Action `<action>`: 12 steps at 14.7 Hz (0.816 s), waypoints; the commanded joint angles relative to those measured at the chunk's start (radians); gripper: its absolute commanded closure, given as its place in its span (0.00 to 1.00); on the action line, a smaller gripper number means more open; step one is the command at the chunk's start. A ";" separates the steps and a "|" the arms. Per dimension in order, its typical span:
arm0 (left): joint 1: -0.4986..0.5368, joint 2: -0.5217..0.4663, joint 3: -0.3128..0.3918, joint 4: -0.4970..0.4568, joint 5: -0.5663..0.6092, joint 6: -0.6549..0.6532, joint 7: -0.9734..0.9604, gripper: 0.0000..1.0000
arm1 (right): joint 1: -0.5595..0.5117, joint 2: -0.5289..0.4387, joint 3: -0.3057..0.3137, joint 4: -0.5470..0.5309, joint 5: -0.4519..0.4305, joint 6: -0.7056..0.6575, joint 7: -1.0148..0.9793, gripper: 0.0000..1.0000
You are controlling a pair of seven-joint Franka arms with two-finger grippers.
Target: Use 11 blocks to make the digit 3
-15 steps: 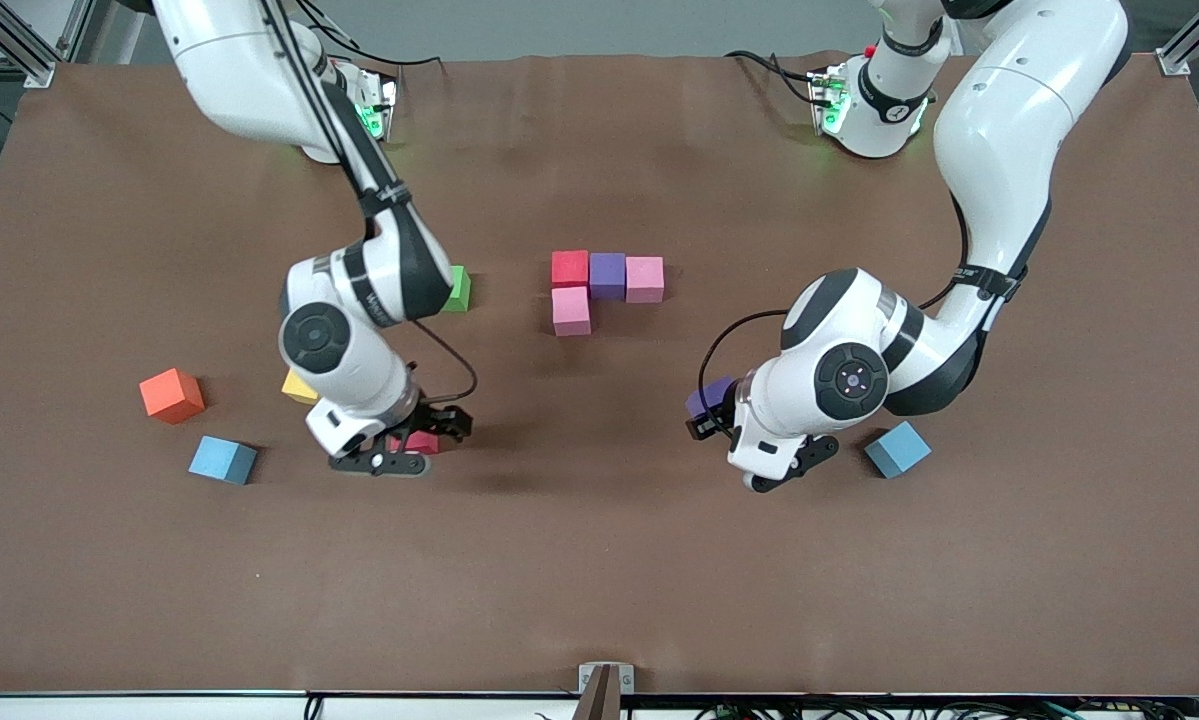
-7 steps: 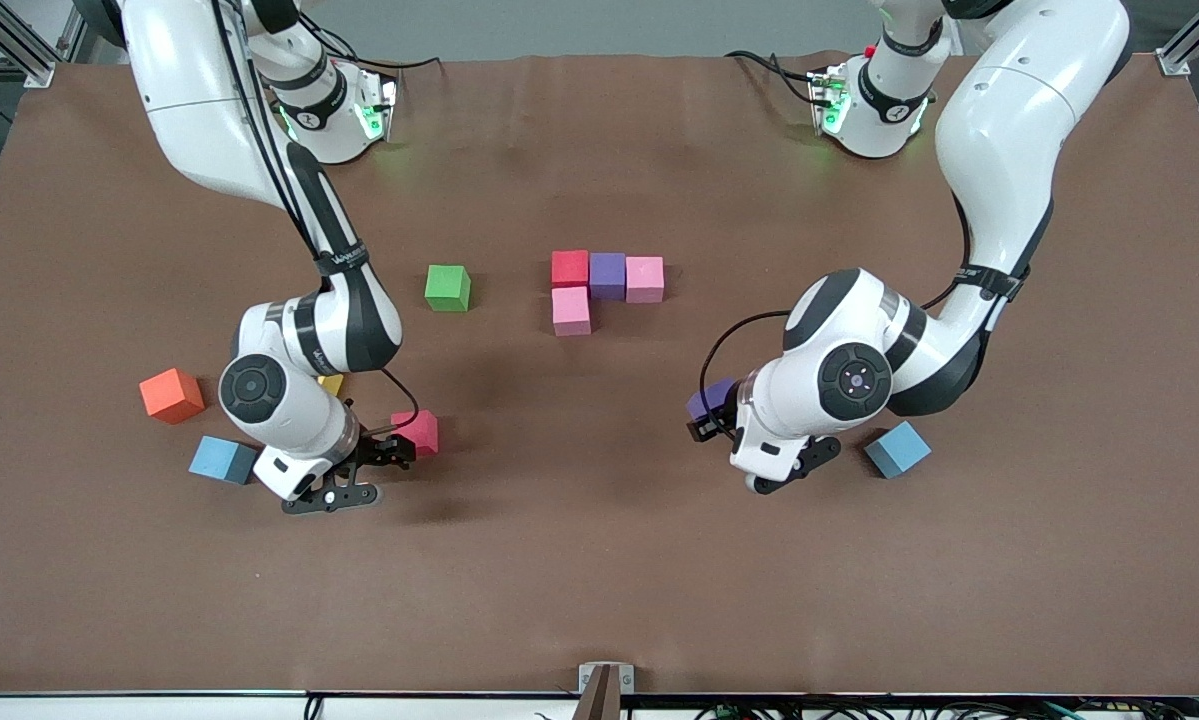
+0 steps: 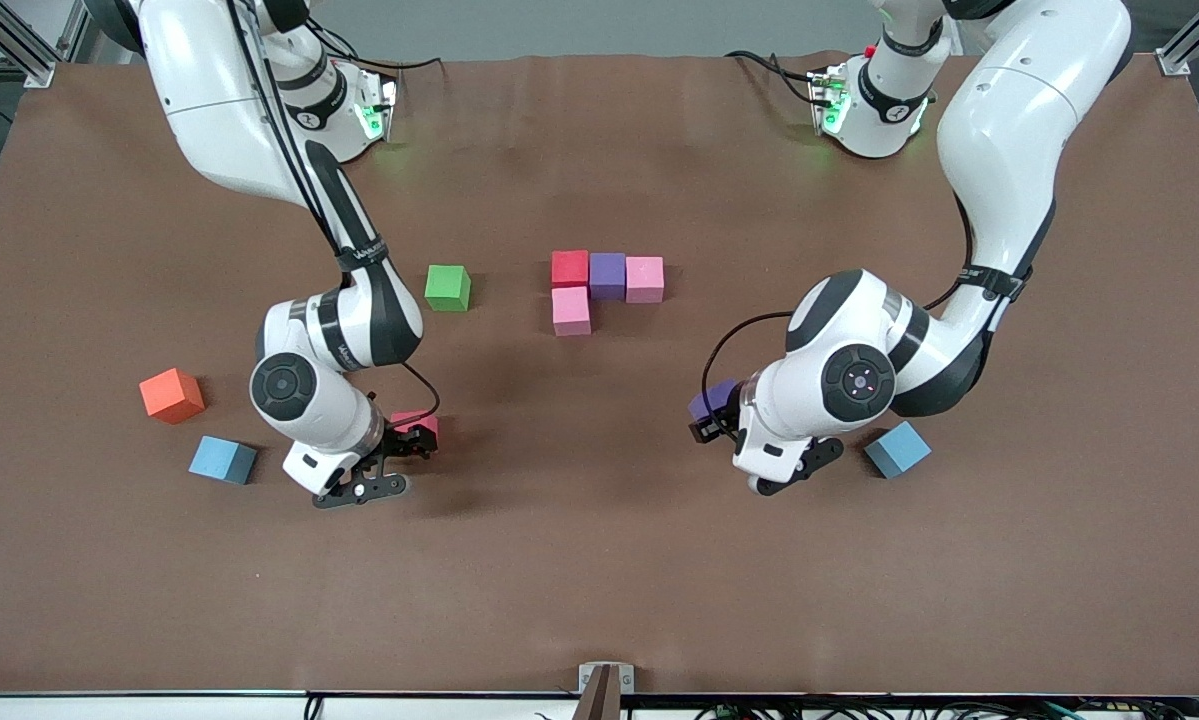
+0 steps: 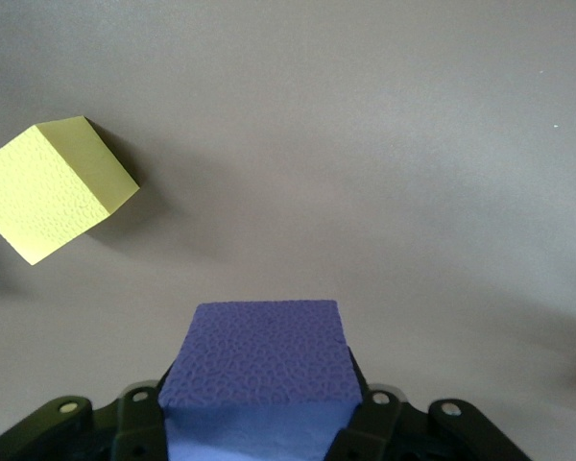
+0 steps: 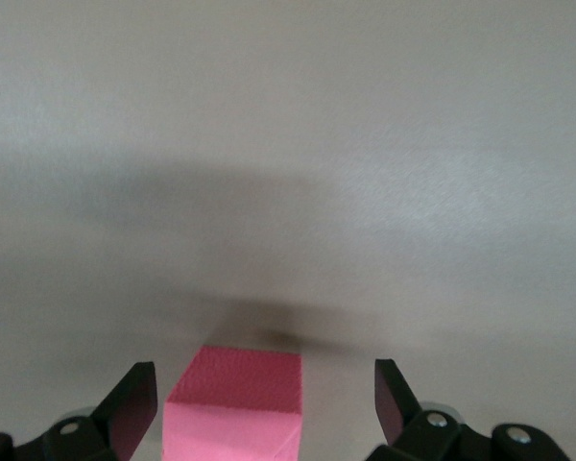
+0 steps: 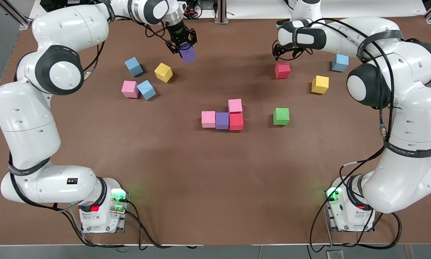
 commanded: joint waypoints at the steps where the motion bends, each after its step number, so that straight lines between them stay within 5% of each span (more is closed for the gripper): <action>1: 0.001 -0.014 0.005 -0.007 -0.008 -0.001 0.026 0.83 | -0.002 0.002 0.003 0.005 -0.012 -0.044 -0.030 0.00; 12: -0.004 -0.011 0.008 -0.007 -0.008 -0.001 0.040 0.83 | 0.038 0.010 0.005 -0.039 -0.010 -0.064 -0.024 0.00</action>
